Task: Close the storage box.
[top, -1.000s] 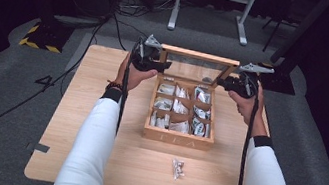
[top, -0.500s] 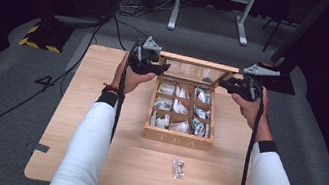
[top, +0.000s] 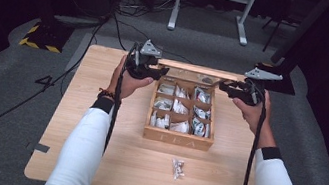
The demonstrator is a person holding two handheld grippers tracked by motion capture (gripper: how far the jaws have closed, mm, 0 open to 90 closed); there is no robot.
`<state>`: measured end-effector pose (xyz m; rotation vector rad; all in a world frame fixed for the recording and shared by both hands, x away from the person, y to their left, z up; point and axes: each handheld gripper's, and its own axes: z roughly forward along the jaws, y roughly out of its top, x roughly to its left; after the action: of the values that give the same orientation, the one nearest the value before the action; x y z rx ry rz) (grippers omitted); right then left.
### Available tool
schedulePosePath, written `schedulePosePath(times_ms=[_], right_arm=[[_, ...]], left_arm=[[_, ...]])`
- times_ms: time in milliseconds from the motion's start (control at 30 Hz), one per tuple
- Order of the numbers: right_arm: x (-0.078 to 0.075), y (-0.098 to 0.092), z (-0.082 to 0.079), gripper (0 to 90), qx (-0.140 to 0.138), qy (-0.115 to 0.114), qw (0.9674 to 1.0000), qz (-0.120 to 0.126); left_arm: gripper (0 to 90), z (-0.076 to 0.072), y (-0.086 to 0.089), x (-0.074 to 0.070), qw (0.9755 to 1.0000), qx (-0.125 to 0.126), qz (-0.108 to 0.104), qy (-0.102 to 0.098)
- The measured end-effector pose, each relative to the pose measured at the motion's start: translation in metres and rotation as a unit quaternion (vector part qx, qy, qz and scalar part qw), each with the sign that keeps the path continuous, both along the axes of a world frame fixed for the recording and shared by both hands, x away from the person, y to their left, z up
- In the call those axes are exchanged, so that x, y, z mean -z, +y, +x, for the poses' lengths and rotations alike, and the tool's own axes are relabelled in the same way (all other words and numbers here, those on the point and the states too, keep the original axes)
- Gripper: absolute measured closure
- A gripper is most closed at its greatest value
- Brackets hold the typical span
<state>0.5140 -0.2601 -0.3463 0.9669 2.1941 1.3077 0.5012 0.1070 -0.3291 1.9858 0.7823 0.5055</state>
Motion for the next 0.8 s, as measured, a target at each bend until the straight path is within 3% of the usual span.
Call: schedulePosePath(times_ms=[233, 467, 800], right_arm=[[-0.002, 0.001, -0.01, 56.2, -0.009, -0.008, 0.9999, -0.01], [-0.002, 0.0, -0.017, 52.7, -0.019, -0.009, 0.9998, -0.004], [-0.002, 0.0, -0.029, 50.3, -0.029, -0.011, 0.9995, -0.008]], left_arm=[[52.7, -0.009, -0.003, -0.001, 0.9997, -0.001, 0.023, 0.0], [51.5, -0.016, -0.003, -0.001, 0.9994, 0.002, 0.034, 0.005], [49.4, -0.029, 0.0, 0.001, 0.9994, 0.008, 0.033, 0.007]])
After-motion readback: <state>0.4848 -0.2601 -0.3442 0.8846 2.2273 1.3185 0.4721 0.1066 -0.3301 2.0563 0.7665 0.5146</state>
